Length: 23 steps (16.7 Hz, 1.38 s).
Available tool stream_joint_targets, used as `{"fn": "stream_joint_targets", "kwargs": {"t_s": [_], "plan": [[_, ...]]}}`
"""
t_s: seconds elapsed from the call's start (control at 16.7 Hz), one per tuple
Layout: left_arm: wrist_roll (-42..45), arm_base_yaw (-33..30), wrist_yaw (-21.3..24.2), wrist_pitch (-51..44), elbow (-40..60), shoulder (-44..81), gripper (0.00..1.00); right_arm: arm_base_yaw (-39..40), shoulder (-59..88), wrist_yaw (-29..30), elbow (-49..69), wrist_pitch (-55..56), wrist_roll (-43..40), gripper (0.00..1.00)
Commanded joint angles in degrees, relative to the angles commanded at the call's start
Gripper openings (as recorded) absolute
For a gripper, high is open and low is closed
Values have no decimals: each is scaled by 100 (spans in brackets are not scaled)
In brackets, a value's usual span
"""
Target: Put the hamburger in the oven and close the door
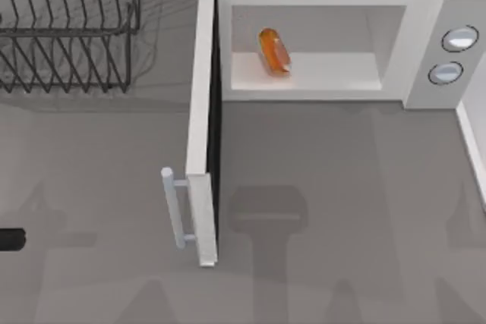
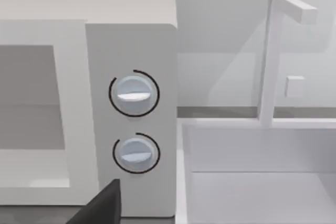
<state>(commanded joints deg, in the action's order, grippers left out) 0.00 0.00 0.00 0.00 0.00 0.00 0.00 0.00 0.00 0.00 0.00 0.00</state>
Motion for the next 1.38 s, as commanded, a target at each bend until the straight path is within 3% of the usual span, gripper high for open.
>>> {"fn": "stream_joint_targets", "kwargs": {"t_s": [0.36, 0.84, 1.2, 1.38], "plan": [[0, -16, -14, 19, 0, 18, 0, 0, 0, 0, 0, 0, 0, 100], [17, -808, -804, 1063, -60, 1013, 0, 0, 0, 0, 0, 0, 0, 100], [15, -860, -874, 1148, -47, 1083, 0, 0, 0, 0, 0, 0, 0, 100], [20, -1112, -1221, 1286, 93, 1344, 0, 0, 0, 0, 0, 0, 0, 100]]}}
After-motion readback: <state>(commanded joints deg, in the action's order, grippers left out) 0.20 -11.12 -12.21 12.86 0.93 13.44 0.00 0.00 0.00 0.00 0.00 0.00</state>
